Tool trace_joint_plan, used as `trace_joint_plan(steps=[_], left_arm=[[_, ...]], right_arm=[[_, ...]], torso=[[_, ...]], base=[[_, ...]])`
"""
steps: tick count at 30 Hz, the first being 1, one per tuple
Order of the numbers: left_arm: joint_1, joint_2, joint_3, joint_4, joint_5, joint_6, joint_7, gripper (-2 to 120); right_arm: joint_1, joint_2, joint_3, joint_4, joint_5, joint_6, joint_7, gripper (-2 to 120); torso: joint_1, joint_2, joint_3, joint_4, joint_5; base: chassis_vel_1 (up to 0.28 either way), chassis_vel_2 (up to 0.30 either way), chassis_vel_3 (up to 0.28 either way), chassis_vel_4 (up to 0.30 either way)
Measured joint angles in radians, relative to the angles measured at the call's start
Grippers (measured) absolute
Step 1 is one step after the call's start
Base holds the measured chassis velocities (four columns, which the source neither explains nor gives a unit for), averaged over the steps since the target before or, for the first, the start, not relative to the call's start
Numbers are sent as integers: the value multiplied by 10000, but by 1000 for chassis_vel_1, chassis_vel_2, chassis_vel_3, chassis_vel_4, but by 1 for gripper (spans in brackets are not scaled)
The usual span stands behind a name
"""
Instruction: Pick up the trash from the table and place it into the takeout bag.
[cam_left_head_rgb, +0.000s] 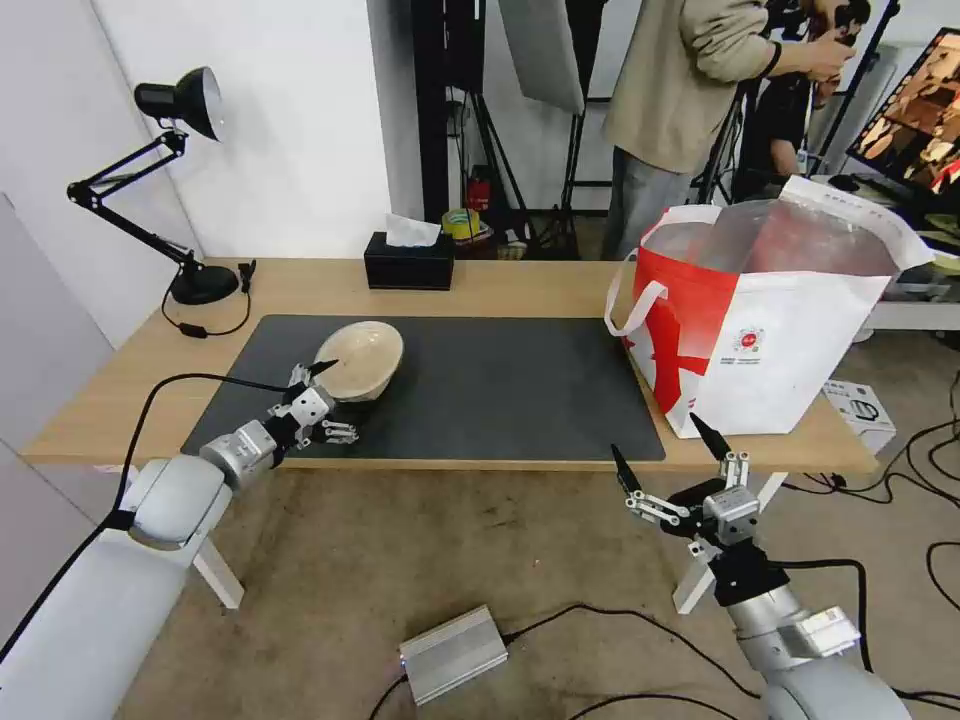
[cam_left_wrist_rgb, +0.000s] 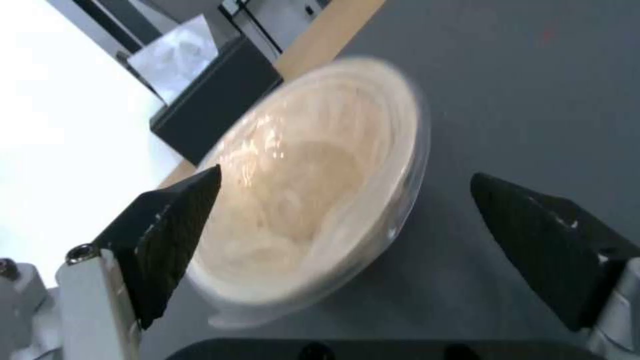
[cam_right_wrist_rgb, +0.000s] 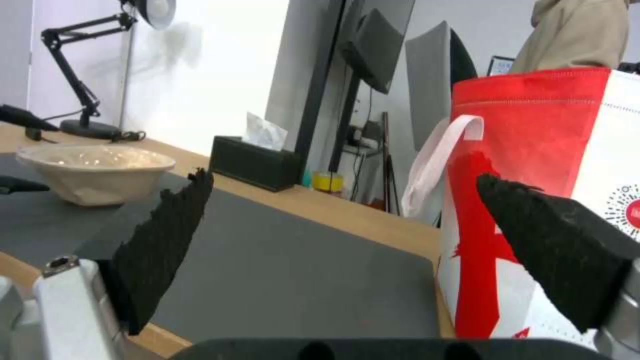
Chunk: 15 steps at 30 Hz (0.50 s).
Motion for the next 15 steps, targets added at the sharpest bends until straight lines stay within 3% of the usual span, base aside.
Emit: trace_joint_plan(steps=[15], left_arm=[[-771, -337, 570, 1075, 19, -431, -25, 100]], right_arm=[[0, 0, 0, 0, 0, 0, 0, 100]], torso=[[0, -1, 0, 0, 0]], base=[[0, 0, 0, 0]])
